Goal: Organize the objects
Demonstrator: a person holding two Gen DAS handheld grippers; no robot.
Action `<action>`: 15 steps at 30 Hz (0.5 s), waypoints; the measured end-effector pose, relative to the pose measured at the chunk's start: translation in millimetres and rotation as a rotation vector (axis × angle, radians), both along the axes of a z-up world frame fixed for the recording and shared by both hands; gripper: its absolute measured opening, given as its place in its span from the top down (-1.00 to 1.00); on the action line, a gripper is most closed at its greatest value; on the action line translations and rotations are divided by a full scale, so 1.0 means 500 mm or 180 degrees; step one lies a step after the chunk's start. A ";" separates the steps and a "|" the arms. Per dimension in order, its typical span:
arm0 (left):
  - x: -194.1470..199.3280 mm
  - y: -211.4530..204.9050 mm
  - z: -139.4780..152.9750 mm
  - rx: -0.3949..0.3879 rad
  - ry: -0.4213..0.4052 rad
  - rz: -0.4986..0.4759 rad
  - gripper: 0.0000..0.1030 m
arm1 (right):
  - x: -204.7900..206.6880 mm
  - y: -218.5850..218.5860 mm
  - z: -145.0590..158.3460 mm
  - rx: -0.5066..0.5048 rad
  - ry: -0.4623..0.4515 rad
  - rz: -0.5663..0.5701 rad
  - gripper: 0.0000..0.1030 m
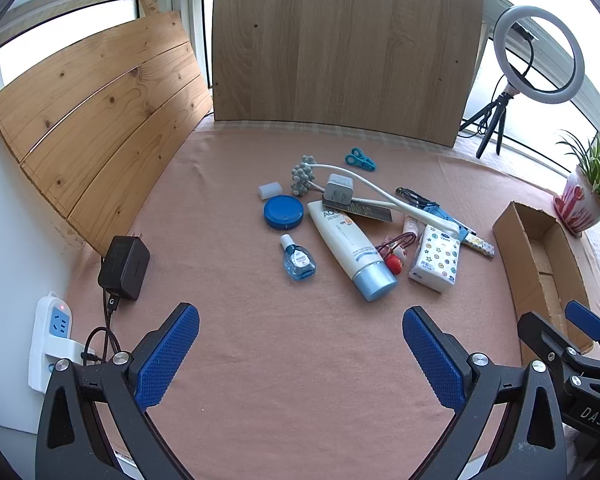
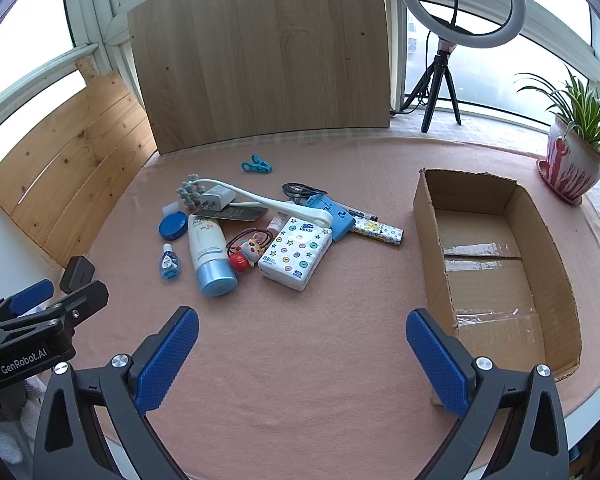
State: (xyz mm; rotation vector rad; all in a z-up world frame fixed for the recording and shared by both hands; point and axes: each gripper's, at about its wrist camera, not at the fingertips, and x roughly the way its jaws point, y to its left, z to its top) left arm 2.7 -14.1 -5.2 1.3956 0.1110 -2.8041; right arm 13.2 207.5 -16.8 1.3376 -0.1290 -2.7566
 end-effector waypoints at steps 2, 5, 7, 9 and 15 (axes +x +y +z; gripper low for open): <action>-0.001 0.000 -0.001 0.0004 -0.0002 0.0000 -1.00 | 0.000 0.000 -0.001 -0.0002 -0.0005 0.0000 -0.99; -0.002 0.000 -0.001 0.0004 -0.0004 0.0000 -1.00 | -0.002 0.000 -0.004 -0.0005 -0.0018 -0.0002 -0.99; -0.002 0.000 -0.002 0.0004 -0.0008 -0.0002 -1.00 | -0.003 0.000 -0.004 -0.0005 -0.0022 -0.0003 -0.99; -0.005 -0.001 -0.004 0.0009 -0.0017 -0.0001 -1.00 | -0.004 0.000 -0.005 -0.0003 -0.0023 -0.0002 -0.99; -0.013 -0.007 -0.010 0.0024 -0.0038 0.0019 -1.00 | -0.006 0.000 -0.007 -0.0007 -0.0038 0.0002 -0.99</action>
